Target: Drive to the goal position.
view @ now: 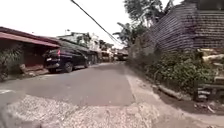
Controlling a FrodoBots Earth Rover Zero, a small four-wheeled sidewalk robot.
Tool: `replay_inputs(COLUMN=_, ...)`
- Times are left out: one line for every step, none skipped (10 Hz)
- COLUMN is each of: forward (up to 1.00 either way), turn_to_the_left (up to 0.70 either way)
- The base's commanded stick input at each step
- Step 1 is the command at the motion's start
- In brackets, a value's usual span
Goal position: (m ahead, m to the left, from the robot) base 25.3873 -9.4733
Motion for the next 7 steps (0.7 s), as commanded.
replay_inputs(forward=0.70, turn_to_the_left=0.00)
replay_inputs(forward=0.70, turn_to_the_left=0.00)
replay_inputs(forward=0.70, turn_to_the_left=0.00)
replay_inputs(forward=0.70, turn_to_the_left=0.00)
replay_inputs(forward=0.70, turn_to_the_left=0.00)
replay_inputs(forward=0.70, turn_to_the_left=0.00)
replay_inputs(forward=0.70, turn_to_the_left=0.00)
